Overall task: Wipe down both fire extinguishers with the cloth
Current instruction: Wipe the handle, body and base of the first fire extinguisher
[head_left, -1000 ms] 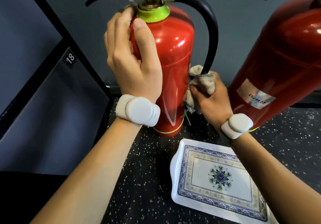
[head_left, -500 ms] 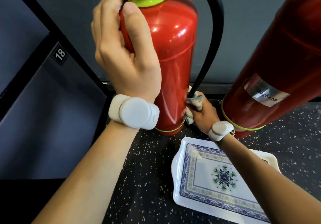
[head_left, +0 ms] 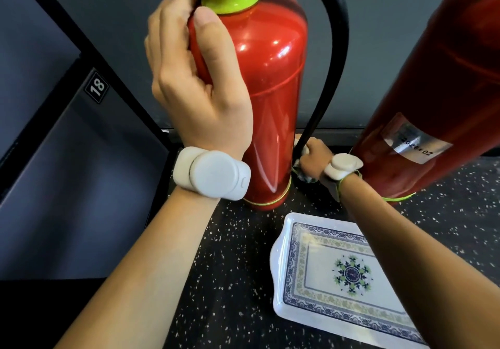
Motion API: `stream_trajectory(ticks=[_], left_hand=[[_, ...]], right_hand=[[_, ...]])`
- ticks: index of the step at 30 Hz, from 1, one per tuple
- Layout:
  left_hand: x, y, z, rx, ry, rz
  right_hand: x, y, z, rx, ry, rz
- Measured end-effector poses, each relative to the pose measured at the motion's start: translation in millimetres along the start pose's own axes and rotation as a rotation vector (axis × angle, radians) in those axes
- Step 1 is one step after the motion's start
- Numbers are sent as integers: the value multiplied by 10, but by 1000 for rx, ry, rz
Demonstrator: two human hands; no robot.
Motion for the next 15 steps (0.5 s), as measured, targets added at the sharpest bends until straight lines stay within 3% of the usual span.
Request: stream_trajectory(ticks=[7,15], left_hand=[[-7,-6,29,-17,-3,3],[11,-18,43,-59,-10,3]], right_hand=[[334,122,338,-20,164,-97],[629,21,146,-286,447,129]])
Point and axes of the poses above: each hand's wrist, its own x-axis away from the middle knuckle, its own y-axis out of the palm, z = x × y, the point moved 6 cm from there along -x, towards the middle knuckle, and after that the axes turned 2 degrees about z, right-handed, at the moved point
